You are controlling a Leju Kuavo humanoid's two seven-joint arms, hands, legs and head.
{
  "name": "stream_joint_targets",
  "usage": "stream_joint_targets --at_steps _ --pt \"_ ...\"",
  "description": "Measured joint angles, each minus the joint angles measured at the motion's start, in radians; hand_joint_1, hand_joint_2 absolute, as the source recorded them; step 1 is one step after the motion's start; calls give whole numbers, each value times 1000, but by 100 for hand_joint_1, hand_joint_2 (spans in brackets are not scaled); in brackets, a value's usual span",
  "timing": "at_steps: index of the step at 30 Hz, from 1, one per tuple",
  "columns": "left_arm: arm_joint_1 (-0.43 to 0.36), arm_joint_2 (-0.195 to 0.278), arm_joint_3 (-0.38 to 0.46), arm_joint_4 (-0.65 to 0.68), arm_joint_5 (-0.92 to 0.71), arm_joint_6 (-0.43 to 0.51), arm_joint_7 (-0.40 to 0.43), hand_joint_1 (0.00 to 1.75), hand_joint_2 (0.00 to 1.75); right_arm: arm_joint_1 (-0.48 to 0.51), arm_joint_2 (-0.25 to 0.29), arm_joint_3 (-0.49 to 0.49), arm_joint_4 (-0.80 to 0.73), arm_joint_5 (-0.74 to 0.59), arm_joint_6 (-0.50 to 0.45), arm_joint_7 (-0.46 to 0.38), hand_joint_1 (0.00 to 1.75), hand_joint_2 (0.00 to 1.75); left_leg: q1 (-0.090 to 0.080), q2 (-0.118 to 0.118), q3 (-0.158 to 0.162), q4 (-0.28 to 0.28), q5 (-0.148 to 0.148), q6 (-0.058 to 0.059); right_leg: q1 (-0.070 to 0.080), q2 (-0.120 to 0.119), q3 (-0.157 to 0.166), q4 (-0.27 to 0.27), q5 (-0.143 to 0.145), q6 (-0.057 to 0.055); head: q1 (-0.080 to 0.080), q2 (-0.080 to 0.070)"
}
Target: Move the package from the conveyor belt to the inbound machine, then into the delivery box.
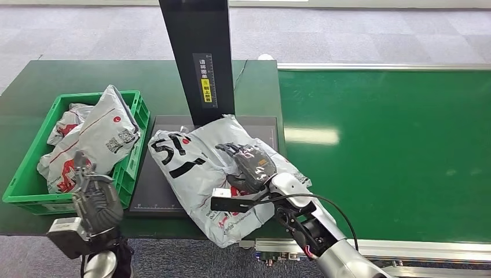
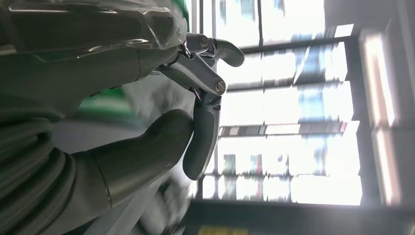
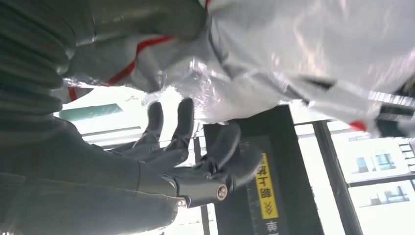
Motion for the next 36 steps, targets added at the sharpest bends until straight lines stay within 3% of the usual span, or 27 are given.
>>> stream_joint_targets --at_steps 8,12,18,36 --pt "35 -18 9 -153 18 67 -9 0 175 3 -13 -22 -5 -7 36 -10 0 175 0 0 0 0 0 0 0 0 0 0 0 0 0 0" --pt "43 -22 -2 -193 6 64 -9 0 175 10 -13 -30 -15 -60 0 -75 0 175 0 0 0 0 0 0 0 0 0 0 0 0 0 0" --pt "44 -6 -59 -198 -37 56 -9 0 175 42 -9 -84 -118 -211 -57 -161 0 175 0 0 0 0 0 0 0 0 0 0 0 0 0 0" --pt "44 11 -90 -194 -39 56 -9 0 175 58 -9 -120 -183 -219 -57 -165 0 175 0 0 0 0 0 0 0 0 0 0 0 0 0 0"
